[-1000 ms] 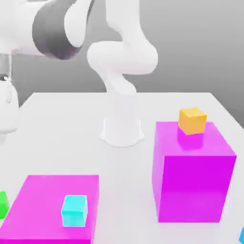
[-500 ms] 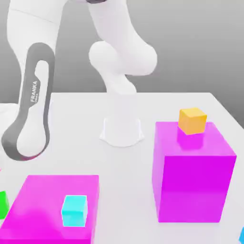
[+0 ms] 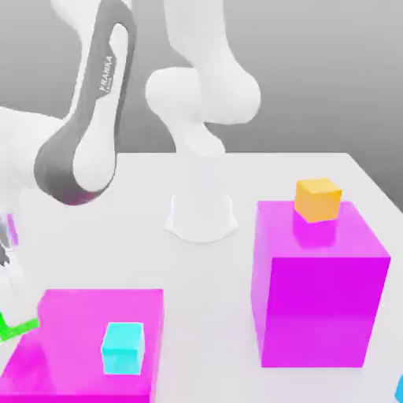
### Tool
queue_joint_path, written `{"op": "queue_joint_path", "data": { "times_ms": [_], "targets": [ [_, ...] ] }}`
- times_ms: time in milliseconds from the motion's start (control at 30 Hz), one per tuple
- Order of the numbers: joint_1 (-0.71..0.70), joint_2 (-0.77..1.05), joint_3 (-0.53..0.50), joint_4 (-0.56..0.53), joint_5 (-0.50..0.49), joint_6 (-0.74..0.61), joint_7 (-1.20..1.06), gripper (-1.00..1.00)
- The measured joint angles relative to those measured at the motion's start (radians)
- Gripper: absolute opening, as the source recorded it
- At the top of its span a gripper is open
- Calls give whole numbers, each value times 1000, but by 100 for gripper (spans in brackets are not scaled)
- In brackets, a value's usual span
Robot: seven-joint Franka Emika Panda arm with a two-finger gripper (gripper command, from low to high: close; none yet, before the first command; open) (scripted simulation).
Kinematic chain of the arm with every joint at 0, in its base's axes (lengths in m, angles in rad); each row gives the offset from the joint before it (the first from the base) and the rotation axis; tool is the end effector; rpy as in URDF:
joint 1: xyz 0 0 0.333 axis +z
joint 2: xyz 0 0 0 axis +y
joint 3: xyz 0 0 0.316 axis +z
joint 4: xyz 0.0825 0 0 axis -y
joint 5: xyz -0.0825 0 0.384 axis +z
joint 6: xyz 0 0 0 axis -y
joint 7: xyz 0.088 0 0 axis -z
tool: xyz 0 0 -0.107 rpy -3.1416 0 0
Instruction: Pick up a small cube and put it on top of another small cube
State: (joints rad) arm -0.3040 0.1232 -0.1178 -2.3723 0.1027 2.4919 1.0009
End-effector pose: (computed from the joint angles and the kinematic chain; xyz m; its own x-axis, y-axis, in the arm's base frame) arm 0.4607 -0.2078 0.2726 0.0674 -0.9968 -0.0421 -0.9975 -0.0666 -0.0221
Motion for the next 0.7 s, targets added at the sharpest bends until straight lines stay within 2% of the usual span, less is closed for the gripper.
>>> {"op": "queue_joint_path", "data": {
  "times_ms": [133, 633, 700],
  "targets": [
    [161, -145, 71, -37, -11, -106, -99, -100],
    [559, -690, 299, -172, 24, -510, -531, -100],
    [596, -722, 318, -206, 30, -506, -566, -100]
  ]
}}
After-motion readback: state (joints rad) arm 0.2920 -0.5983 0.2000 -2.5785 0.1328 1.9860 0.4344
